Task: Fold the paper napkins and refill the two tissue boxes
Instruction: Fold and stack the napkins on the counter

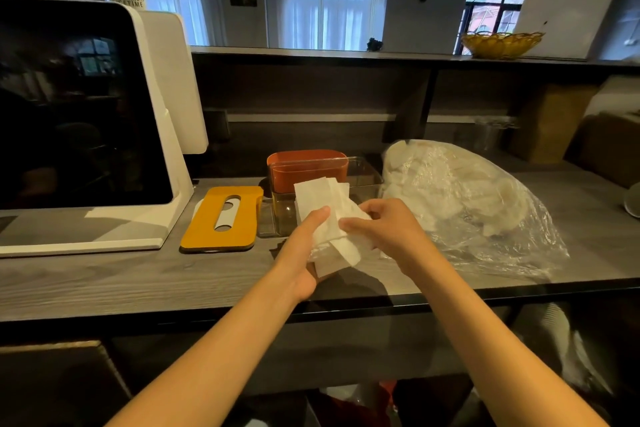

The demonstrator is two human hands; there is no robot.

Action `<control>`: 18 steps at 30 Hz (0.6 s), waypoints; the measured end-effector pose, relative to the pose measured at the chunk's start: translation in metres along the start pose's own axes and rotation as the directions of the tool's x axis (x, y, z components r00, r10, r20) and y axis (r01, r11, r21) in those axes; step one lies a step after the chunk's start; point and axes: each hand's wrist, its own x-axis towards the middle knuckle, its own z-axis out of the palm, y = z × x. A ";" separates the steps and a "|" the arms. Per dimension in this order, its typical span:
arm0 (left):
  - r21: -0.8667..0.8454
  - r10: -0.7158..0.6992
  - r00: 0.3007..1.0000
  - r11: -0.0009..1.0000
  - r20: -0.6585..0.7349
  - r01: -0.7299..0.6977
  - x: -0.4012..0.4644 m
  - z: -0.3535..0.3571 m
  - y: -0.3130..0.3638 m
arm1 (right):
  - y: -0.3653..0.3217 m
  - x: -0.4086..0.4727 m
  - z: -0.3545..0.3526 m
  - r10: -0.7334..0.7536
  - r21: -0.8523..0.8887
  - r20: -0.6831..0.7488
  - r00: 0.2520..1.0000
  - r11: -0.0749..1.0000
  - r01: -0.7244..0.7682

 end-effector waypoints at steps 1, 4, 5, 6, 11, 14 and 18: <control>-0.024 -0.017 1.000 1.000 -0.003 0.017 0.000 0.001 -0.001 | -0.001 -0.001 -0.001 -0.011 0.000 -0.024 1.000 1.000 0.011; -0.089 -0.075 0.997 0.993 0.006 0.075 -0.001 0.001 -0.006 | -0.006 0.000 -0.005 -0.045 -0.034 -0.040 0.998 0.998 0.043; -0.110 -0.091 0.996 0.990 0.011 0.092 -0.001 0.000 -0.008 | -0.009 0.000 -0.007 -0.055 -0.054 -0.031 0.998 0.997 0.054; -0.127 -0.100 0.995 0.987 0.019 0.102 -0.002 0.000 -0.009 | -0.011 0.000 -0.008 -0.064 -0.074 -0.026 0.998 0.995 0.062; -0.172 -0.102 0.994 0.979 0.039 0.107 -0.002 -0.001 -0.009 | -0.021 0.003 -0.014 -0.052 -0.116 0.004 0.999 0.992 0.052; -0.189 -0.125 0.988 0.972 0.088 0.140 -0.003 -0.003 -0.010 | -0.026 0.006 -0.015 -0.023 -0.103 0.017 1.000 0.994 0.025; -0.213 -0.139 0.984 0.964 0.112 0.160 -0.003 -0.006 -0.011 | -0.037 0.009 -0.020 -0.138 -0.252 -0.020 0.990 0.959 0.129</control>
